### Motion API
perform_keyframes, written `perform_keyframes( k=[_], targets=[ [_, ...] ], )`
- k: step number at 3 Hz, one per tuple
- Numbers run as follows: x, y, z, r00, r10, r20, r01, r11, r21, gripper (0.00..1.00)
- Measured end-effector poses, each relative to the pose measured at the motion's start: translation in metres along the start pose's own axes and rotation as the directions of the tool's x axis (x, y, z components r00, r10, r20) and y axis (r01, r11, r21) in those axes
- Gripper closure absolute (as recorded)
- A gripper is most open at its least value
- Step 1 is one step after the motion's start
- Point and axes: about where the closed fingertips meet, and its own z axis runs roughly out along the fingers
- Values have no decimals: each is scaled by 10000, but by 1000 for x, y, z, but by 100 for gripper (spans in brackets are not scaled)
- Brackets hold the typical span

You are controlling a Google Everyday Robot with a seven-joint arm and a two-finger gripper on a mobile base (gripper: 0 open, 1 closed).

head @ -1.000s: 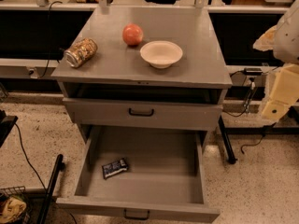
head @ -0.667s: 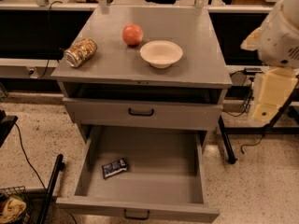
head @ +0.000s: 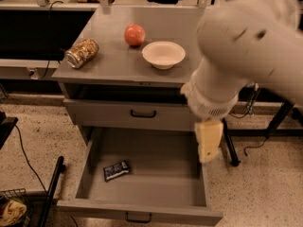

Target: Pick rxbar blueberry from middle drawer and place on counter

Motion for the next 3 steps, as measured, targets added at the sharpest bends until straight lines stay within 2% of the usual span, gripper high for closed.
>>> perform_keyframes(
  k=[1,2,3],
  targets=[
    [-9,9,27,9996,-261,69,261,9997,34,0],
    [-9,9,27,9996,-261,68,261,9997,34,0],
    [-20,4,39,9976,-587,363,591,9982,-93,0]
  ],
)
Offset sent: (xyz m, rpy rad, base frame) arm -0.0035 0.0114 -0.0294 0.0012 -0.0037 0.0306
